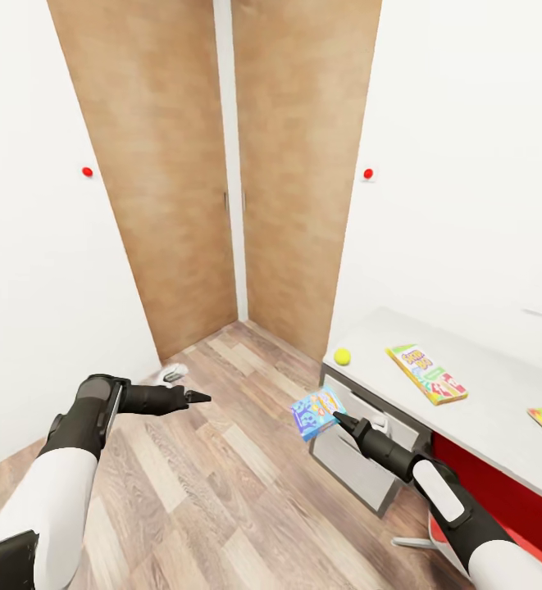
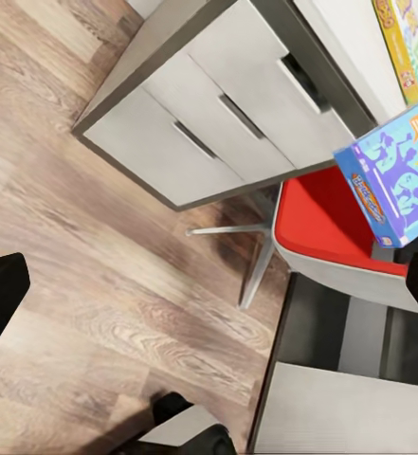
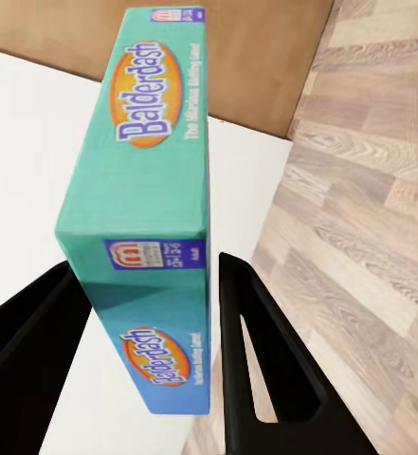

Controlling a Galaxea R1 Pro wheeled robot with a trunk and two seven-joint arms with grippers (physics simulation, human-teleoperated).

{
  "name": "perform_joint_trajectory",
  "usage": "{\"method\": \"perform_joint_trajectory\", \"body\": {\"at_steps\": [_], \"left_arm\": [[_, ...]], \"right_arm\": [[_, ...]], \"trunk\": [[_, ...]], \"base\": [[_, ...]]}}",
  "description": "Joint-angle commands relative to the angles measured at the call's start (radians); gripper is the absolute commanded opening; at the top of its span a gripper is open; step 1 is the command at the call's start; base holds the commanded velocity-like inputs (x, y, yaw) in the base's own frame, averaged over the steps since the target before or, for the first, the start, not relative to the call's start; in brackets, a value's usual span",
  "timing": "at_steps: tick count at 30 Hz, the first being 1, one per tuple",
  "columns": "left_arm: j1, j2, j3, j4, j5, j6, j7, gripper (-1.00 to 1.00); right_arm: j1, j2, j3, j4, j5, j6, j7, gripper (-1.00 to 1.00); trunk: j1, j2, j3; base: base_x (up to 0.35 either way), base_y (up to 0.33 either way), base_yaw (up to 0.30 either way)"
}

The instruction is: Put all the toys in the child's room - the three board games (two on the bed and one on the table), the two jigsaw puzzles on the table, and the tennis ball on the table - inside the toy box on the table in the child's room.

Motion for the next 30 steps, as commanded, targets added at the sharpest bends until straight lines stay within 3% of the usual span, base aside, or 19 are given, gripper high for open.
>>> {"method": "perform_joint_trajectory", "body": {"at_steps": [1,20,22,25,28,29,30], "left_arm": [[-0.001,-0.001,0.003,-0.001,-0.011,0.007,-0.01,1.0],[-0.001,0.005,0.003,-0.001,-0.01,0.006,-0.014,1.0],[0.0,0.01,0.005,-0.006,-0.01,0.004,-0.021,1.0],[0.002,0.045,0.008,-0.04,-0.004,0.005,-0.041,1.0],[0.01,0.099,0.009,-0.115,0.002,0.009,-0.155,1.0],[0.017,0.116,0.009,-0.141,0.002,0.01,-0.227,1.0],[0.032,0.141,0.009,-0.176,0.002,0.009,-0.35,1.0]], "right_arm": [[-0.001,-0.001,0.003,0.0,-0.012,0.005,0.0,-1.0],[-0.001,-0.002,0.003,-0.001,-0.012,0.005,0.0,-1.0],[-0.001,-0.002,0.003,-0.01,-0.011,0.006,0.008,-1.0],[-0.001,-0.005,0.004,-0.08,-0.005,0.012,0.06,-1.0],[0.029,-0.056,0.007,-0.221,-0.004,0.028,0.096,-1.0],[0.052,-0.081,0.008,-0.28,-0.004,0.039,0.101,-1.0],[0.091,-0.114,0.007,-0.368,-0.007,0.056,0.105,-1.0]], "trunk": [[0.0,-0.002,-0.003],[0.0,-0.002,-0.027],[0.0,-0.002,-0.029],[0.0,-0.002,-0.033],[0.0,-0.002,-0.037],[0.0,-0.002,-0.038],[0.0,-0.002,-0.039]], "base": [[-0.074,0.026,-0.186],[-0.019,0.005,-0.186],[0.0,0.0,-0.186],[0.0,0.0,-0.186],[0.0,0.0,-0.186],[0.0,0.0,-0.185],[0.0,0.0,-0.186]]}}
